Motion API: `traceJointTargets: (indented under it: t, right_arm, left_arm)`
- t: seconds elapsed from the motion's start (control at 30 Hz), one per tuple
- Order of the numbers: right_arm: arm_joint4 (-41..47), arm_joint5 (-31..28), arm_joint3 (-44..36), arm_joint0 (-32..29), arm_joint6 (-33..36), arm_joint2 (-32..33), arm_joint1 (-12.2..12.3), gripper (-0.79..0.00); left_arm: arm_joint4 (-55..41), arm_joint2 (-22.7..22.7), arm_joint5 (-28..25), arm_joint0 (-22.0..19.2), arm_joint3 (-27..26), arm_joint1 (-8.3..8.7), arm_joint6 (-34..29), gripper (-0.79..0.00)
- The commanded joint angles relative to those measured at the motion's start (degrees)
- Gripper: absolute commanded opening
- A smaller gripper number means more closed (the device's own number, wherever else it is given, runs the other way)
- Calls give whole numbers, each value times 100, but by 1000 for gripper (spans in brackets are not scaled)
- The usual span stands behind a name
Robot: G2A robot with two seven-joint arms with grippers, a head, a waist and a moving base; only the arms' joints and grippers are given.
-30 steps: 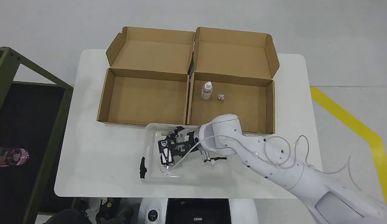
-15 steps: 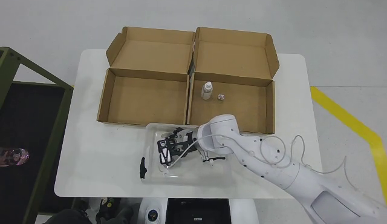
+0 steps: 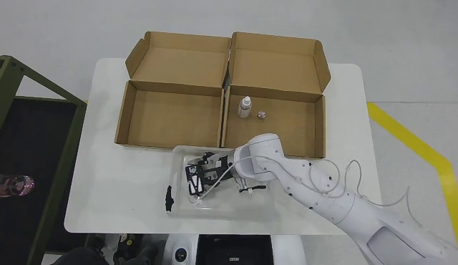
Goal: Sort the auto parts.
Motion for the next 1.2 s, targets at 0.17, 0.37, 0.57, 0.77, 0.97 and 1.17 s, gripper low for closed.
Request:
traceJointTargets:
  t: [0.17,0.37,0.57,0.77,0.97,1.17]
  right_arm:
    - [112,-165,-353,-138,-8,304,90,-785]
    - [198,-265,-664,-276,-27,553,167,-785]
    - [242,-354,-940,-369,-32,825,241,-785]
    - [271,-423,-1075,-373,-81,1018,277,-785]
    - [305,-432,-1135,-304,-116,1153,283,-785]
    - [328,-375,-1039,-173,-147,1244,265,-785]
  left_arm:
    - [0,0,0,0,0,0,0,0]
    - [0,0,0,0,0,0,0,0]
    - [0,0,0,0,0,0,0,0]
    - [0,0,0,0,0,0,0,0]
    - [0,0,0,0,0,0,0,0]
    - [0,0,0,0,0,0,0,0]
